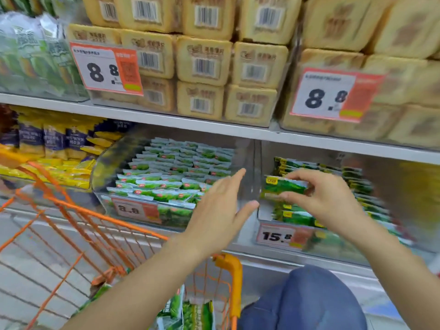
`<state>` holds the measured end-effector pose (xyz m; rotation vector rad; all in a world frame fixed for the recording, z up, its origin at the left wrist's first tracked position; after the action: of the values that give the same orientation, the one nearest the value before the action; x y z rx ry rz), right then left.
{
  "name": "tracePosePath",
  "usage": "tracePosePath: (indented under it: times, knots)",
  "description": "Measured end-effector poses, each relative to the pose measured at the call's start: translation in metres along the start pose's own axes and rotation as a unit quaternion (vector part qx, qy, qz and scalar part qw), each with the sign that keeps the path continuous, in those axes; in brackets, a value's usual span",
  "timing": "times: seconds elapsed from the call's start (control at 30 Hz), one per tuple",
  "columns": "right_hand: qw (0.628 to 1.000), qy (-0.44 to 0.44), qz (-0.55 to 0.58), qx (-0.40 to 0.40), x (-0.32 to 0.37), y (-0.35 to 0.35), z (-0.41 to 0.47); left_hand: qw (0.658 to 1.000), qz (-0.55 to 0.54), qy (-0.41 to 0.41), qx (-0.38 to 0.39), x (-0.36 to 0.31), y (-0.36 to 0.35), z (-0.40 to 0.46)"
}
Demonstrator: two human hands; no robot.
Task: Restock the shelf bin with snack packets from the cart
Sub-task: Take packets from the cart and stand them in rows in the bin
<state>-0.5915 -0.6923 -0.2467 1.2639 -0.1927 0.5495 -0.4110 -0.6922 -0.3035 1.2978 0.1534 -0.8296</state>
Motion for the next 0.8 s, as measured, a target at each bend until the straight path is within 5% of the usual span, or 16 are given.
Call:
tracePosePath:
  times: [0.13,0.43,0.8]
  knots:
    - [0.997,-0.063,0.027,-0.041,-0.053,0.015,0.005,0.996,0.049,0.051,0.047,0.017,-0.029,0.016]
    - [0.979,-0.074,-0.115,0.153,-0.095,-0.043,-0.002,0.984,0.166,0.039,0.058,0.024,-0.050,0.011]
    - [0.935,-0.053,-0.243,0.253,-0.098,-0.051,0.008,0.980,0.177,0.041,0.084,0.019,-0.048,0.011]
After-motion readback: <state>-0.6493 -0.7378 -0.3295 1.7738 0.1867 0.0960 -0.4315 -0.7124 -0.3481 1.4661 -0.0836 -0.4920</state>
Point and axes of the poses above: each hand's wrist, its own z-axis towards the middle knuckle, its own y-axis out of the back of the hand, x = y × z, the point moved 6 cm from there along z, towards the middle knuckle, and after that the axes turned 1 degree about x, right-handed, at the moved point
